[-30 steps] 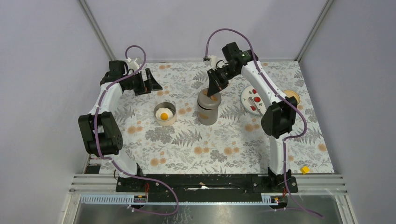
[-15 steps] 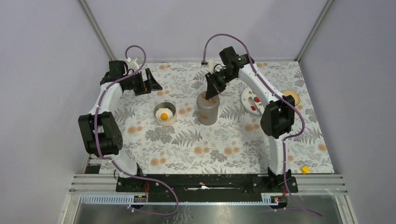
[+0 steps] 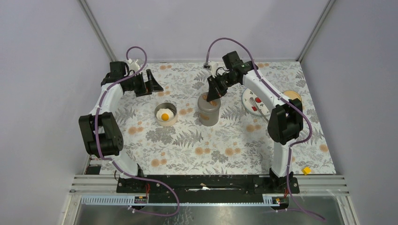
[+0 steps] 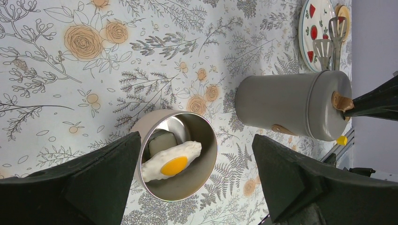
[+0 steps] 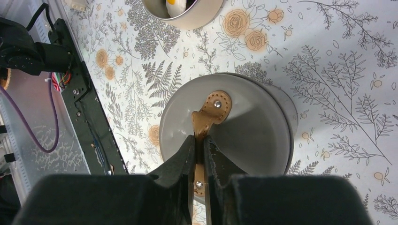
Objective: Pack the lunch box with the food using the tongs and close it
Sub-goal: Close the box lid on the packing box, then move the packing box to the center of the board.
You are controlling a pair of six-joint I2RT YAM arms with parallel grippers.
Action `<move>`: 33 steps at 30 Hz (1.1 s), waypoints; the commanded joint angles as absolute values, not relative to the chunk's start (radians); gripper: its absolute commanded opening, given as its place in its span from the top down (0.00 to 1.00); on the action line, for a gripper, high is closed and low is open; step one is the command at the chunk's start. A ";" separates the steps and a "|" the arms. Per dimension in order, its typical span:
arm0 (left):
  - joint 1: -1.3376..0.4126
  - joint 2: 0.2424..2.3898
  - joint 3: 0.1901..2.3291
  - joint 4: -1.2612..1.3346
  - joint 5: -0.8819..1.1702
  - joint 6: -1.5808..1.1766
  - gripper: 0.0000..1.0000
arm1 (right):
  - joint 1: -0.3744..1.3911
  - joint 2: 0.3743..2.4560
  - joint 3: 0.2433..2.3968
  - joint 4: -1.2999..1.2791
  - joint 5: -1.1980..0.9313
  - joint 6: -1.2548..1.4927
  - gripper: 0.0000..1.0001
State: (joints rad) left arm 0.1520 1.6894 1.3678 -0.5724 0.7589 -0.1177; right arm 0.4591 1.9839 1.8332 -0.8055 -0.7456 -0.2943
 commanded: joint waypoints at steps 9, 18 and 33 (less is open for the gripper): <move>0.152 1.643 1.358 -0.532 0.758 -0.111 0.01 | 0.473 2.047 1.857 -0.884 -0.703 -0.306 0.92; 0.231 1.681 1.377 -0.567 0.808 -0.119 0.01 | 0.458 2.036 2.069 -0.958 -0.703 -0.297 0.52; 0.308 1.888 1.281 -0.357 1.034 -0.304 0.01 | 0.392 2.019 2.362 -1.069 -0.775 -0.292 0.21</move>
